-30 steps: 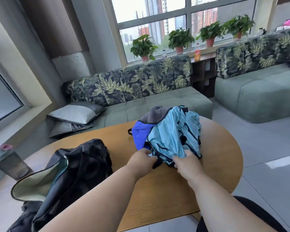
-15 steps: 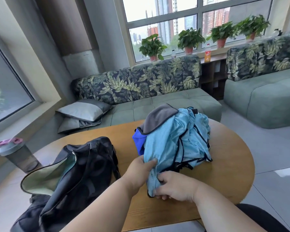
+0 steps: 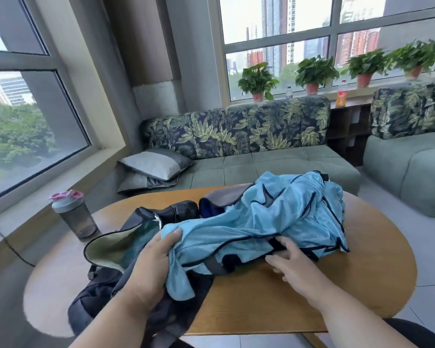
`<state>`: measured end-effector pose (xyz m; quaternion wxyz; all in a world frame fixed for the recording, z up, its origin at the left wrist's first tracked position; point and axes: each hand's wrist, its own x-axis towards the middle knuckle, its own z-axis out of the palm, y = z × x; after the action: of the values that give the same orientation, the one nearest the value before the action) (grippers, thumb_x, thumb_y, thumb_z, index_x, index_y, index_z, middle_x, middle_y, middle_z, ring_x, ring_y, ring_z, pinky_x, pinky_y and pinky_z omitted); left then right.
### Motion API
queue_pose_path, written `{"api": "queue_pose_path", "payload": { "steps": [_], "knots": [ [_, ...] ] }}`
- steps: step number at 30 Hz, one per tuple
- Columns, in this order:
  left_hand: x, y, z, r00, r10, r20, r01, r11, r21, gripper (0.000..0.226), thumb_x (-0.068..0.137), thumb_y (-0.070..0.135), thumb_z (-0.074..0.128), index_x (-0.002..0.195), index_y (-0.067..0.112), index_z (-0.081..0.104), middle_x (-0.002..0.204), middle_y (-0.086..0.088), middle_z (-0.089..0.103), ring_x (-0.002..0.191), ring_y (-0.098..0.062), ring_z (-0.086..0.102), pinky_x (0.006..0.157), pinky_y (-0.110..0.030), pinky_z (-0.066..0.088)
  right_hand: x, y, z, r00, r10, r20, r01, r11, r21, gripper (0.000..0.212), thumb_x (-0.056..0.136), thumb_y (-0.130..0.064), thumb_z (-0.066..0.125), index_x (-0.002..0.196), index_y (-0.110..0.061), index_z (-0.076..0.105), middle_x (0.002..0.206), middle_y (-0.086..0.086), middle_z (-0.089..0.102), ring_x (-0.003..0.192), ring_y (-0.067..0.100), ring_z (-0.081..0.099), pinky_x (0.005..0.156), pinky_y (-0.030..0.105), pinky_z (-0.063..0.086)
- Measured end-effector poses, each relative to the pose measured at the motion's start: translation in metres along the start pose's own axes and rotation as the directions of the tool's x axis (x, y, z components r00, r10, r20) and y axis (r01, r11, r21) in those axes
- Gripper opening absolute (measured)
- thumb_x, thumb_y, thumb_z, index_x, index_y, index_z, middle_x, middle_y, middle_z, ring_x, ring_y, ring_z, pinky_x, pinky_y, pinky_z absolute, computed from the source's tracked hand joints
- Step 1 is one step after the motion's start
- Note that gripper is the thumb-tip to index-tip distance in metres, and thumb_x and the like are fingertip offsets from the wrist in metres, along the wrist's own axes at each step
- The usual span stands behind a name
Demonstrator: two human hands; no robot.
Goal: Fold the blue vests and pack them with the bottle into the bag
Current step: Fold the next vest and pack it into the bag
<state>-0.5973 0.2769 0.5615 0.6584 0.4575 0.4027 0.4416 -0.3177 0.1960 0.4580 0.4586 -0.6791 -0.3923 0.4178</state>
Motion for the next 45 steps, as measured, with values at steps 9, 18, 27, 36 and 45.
{"api": "queue_pose_path", "payload": {
  "steps": [9,18,27,36,45],
  "knots": [
    [-0.022,0.027,-0.003,0.993,-0.096,0.074,0.113,0.959,-0.260,0.047,0.089,0.034,0.057,0.112,-0.001,0.079,0.119,-0.028,0.072,0.101,-0.042,0.071,0.105,-0.055,0.048,-0.007,-0.001,0.011,1.000,0.012,0.000,-0.012,0.989,-0.150,0.024,0.092,-0.046,0.071,0.106,-0.028,0.061,0.101,0.002,0.070,0.089,0.012,0.066,0.087,0.038,0.053],
    [-0.012,0.001,0.000,0.972,-0.235,0.018,0.234,0.954,-0.190,0.049,0.101,0.031,0.054,0.121,-0.010,0.072,0.118,-0.035,0.071,0.091,-0.044,0.074,0.091,-0.053,0.056,0.004,0.025,-0.002,0.984,-0.007,-0.176,-0.114,0.735,-0.668,0.089,0.088,-0.056,0.067,0.163,-0.029,0.028,0.151,0.003,0.027,0.124,0.021,0.054,0.095,0.030,0.053],
    [0.013,-0.036,-0.004,0.986,0.030,-0.164,0.034,0.925,0.377,0.016,0.107,0.025,0.057,0.117,0.020,0.069,0.104,-0.011,0.079,0.091,-0.028,0.078,0.082,-0.048,0.063,0.011,0.016,-0.009,0.983,0.045,-0.177,-0.164,0.642,-0.749,0.015,0.093,-0.036,0.059,0.098,-0.023,0.060,0.089,-0.008,0.060,0.077,0.013,0.060,0.058,0.028,0.045],
    [0.039,-0.086,0.004,0.986,0.158,0.051,-0.120,0.466,0.876,0.064,0.105,0.015,0.051,0.156,0.048,0.032,0.137,0.008,0.056,0.101,-0.016,0.065,0.078,-0.020,0.050,0.016,0.007,0.003,0.996,-0.089,0.018,0.091,0.988,-0.125,0.039,0.084,-0.037,0.077,0.085,0.000,0.063,0.075,-0.003,0.062,0.070,0.011,0.059,0.066,0.029,0.043],
    [0.054,-0.139,-0.006,0.979,0.087,0.185,-0.188,0.033,0.982,0.052,0.109,0.029,0.037,0.161,0.036,0.036,0.152,0.003,0.046,0.136,-0.020,0.042,0.115,-0.026,0.034,0.025,-0.002,0.010,0.985,-0.166,-0.053,0.161,0.983,-0.084,0.016,0.097,-0.040,0.066,0.096,-0.026,0.071,0.095,-0.004,0.073,0.088,0.010,0.070,0.089,0.036,0.059]
  ]
}}
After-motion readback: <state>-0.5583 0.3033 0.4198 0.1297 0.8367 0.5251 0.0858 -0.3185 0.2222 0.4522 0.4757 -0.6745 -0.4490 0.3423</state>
